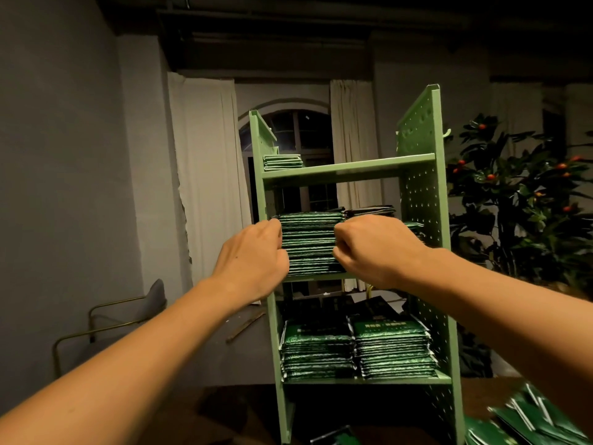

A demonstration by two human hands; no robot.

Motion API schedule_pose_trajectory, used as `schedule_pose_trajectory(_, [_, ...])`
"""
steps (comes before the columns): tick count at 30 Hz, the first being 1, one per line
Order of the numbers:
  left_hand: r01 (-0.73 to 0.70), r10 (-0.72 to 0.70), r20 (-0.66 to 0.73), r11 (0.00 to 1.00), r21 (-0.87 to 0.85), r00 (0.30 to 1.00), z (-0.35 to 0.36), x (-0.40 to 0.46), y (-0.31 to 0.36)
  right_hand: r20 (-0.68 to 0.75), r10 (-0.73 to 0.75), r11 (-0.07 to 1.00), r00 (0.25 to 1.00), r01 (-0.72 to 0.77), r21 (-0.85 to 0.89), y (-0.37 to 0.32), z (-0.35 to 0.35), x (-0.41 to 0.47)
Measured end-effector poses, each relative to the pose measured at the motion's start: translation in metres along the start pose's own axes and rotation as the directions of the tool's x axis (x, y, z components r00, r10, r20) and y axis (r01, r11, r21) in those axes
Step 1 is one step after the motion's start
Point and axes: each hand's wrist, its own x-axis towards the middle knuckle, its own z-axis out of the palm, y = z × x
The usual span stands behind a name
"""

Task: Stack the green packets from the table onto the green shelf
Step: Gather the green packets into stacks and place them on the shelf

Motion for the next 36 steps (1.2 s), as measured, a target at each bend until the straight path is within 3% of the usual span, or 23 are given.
schedule_pose_trajectory(12, [-0.052, 0.053, 0.252, 0.999, -0.009, 0.966, -0.045, -0.086, 0.034, 0.242, -0.007, 0.996, 0.97, -0.015, 0.087, -0.039, -0.031, -0.079])
schedule_pose_trajectory(21, [-0.068, 0.098, 0.522, 0.995, -0.076, 0.848, -0.007, -0.181, 0.056, 0.441, -0.003, 0.984, 0.898, -0.076, 0.161, -0.071, -0.005, -0.166])
schedule_pose_trajectory(26, [-0.041, 0.085, 0.644, 0.996, -0.083, 0.761, 0.037, -0.243, 0.054, 0.602, 0.09, 0.972, 0.793, -0.203, 0.122, -0.085, 0.038, -0.21])
schedule_pose_trajectory(31, [0.028, 0.071, 0.59, 0.987, -0.157, 0.804, 0.071, -0.291, 0.052, 0.721, 0.16, 0.949, 0.675, -0.306, 0.076, -0.093, 0.084, -0.24])
schedule_pose_trajectory(36, [0.128, -0.015, 0.51, 0.974, -0.189, 0.86, 0.101, -0.31, 0.059, 0.729, 0.164, 0.932, 0.664, -0.348, 0.107, -0.097, 0.106, -0.256])
